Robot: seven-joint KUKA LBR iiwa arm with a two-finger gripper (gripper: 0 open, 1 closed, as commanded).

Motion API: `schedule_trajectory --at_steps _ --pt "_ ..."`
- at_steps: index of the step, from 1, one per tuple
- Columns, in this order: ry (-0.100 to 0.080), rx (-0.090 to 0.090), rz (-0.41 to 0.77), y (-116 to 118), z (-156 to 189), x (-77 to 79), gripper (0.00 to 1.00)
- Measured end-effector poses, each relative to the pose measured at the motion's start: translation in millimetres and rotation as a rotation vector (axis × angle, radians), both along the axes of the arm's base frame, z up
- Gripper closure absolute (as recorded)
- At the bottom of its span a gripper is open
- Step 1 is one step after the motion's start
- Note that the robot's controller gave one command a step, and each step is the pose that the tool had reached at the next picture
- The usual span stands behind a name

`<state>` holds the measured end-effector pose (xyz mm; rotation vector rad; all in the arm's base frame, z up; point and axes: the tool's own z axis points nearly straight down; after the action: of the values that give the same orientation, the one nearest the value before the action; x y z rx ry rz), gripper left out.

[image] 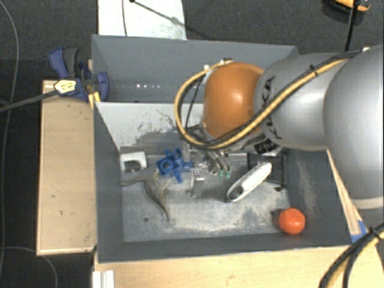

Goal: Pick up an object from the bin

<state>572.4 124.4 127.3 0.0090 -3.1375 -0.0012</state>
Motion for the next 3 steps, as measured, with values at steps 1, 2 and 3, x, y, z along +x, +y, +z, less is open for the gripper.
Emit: schedule_trajectory --at_steps 1,2,3 --pt "-0.007 0.001 -0.003 -1 5 1.4 0.00" --pt "-0.031 0.009 -0.063 29 -38 19.4 0.00" --pt "-0.023 0.005 -0.058 16 -18 12.4 0.00"
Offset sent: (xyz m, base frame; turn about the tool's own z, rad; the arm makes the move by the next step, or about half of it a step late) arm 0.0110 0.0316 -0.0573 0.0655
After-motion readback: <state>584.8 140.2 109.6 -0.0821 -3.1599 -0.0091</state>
